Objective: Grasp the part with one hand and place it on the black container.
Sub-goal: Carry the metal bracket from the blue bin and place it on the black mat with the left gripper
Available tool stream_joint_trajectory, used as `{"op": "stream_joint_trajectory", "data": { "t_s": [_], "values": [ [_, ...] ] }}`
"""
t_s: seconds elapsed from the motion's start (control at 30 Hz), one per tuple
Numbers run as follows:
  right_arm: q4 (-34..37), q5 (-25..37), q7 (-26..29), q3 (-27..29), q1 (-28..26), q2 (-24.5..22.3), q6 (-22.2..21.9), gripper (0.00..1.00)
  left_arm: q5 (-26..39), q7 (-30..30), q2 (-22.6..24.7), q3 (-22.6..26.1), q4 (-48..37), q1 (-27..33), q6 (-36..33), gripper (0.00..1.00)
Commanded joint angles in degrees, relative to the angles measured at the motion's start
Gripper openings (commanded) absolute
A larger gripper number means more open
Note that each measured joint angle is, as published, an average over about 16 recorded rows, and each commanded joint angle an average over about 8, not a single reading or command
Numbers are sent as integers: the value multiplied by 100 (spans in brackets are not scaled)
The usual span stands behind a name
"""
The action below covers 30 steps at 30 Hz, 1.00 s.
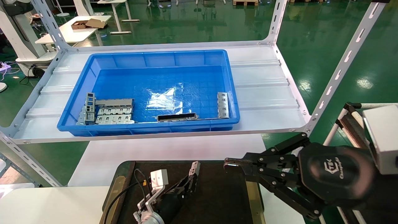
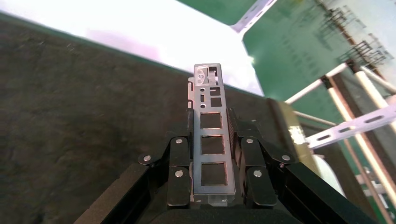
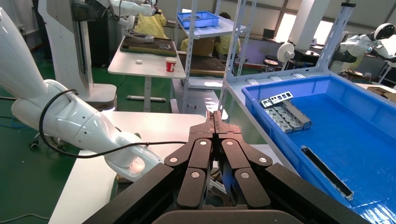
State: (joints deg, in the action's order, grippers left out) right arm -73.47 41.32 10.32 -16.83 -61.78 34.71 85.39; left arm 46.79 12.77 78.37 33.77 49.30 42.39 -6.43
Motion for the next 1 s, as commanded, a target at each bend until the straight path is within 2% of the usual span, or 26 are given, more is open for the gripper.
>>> {"op": "stream_joint_trajectory", "data": {
  "t_s": [0.03,0.33,0.4,0.47,0.6,0.67,0.73,1.0],
  "values": [
    [0,0,0,-1,0,0,0,0,-146,28,3,154,-83,80,157,0],
    [0,-3,-2,-4,-1,-2,-2,0,-531,239,-3,882,-382,336,527,0],
    [0,-3,-2,-4,-1,-2,-2,0,-597,295,-5,1018,-421,385,591,6],
    [0,-3,-3,-5,-1,-2,-2,11,-657,353,-7,1145,-452,431,656,28],
    [0,-4,-3,-6,-1,-3,-3,61,-754,467,-12,1362,-488,508,776,78],
    [0,-5,-3,-7,-2,-3,-3,86,-793,524,-15,1455,-494,542,831,97],
    [0,-5,-4,-8,-2,-3,-3,100,-823,579,-17,1534,-492,571,883,100],
    [0,-7,-5,-10,-2,-4,-4,100,-856,783,-34,1740,-391,645,1082,100]
  ]
}}
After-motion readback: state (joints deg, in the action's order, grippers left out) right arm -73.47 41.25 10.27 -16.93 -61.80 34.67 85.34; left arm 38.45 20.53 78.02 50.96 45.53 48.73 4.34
